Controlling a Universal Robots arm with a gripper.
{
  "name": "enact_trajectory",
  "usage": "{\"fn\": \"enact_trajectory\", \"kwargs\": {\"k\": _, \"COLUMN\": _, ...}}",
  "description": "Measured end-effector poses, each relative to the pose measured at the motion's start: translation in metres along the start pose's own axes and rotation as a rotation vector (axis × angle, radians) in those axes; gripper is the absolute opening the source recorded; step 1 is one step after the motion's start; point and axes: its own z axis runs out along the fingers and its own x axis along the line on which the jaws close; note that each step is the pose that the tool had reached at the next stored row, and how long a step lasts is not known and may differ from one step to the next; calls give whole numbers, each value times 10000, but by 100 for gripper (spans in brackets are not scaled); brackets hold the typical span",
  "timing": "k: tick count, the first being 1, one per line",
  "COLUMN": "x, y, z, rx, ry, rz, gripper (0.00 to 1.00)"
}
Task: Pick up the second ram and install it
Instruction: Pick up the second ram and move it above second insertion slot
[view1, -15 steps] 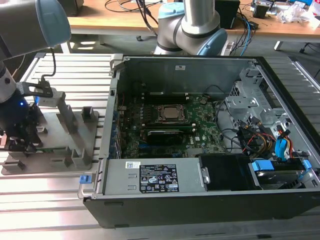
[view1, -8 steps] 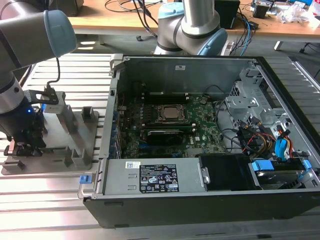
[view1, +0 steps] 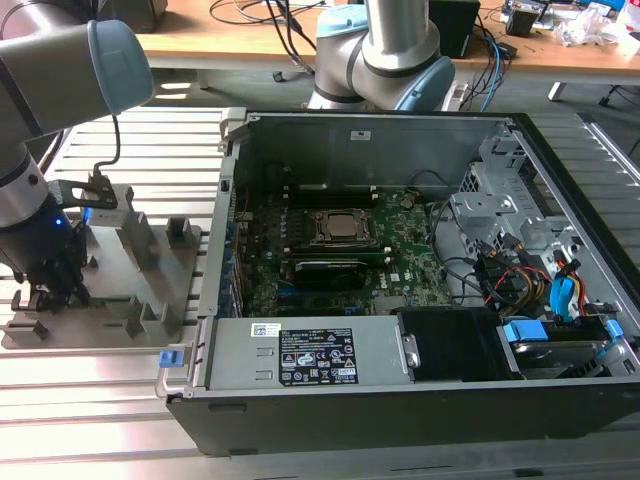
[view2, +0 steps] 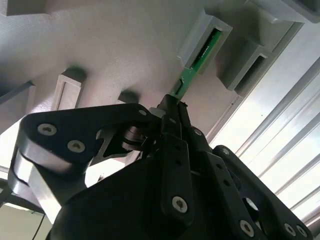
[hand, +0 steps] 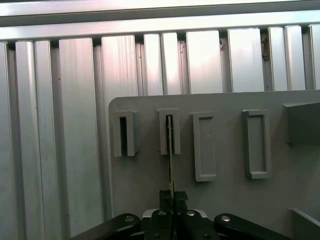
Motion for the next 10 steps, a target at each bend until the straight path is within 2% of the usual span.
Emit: {"fn": "enact_trajectory", "kwargs": {"k": 10, "x": 0, "y": 0, "z": 1, "rx": 0, "ry": 1, "rz": -1, "gripper": 13}}
